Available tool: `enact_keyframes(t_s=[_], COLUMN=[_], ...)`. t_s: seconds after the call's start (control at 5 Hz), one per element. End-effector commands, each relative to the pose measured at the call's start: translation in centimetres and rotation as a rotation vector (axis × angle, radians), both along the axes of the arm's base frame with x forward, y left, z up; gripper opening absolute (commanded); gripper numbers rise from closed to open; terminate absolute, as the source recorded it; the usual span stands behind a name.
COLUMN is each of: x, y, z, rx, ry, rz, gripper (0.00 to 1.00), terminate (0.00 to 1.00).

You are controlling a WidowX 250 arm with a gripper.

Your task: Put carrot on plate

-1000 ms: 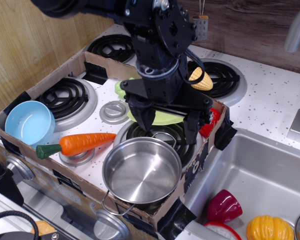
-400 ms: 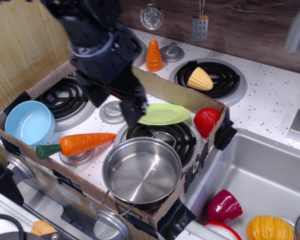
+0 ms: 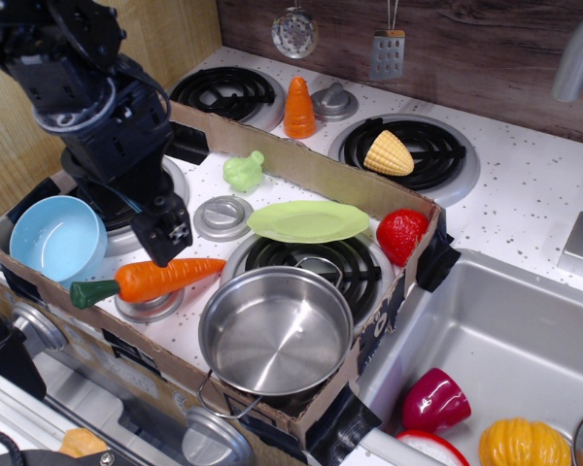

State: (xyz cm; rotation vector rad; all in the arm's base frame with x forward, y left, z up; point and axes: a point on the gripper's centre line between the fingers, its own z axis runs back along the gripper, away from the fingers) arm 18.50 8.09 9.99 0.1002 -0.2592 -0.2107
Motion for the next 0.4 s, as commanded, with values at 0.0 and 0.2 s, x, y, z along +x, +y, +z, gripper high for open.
enact_keyframes(t_s=[0.0,0.2], x=[-0.61,-0.17], y=[1.5,2.1], z=[-0.17,-0.93], rx=[0.017,0.032], ry=[0.039,0.045], rz=[-0.027,-0.054], gripper=[1.0,1.0], terminate=[0.0,0.0])
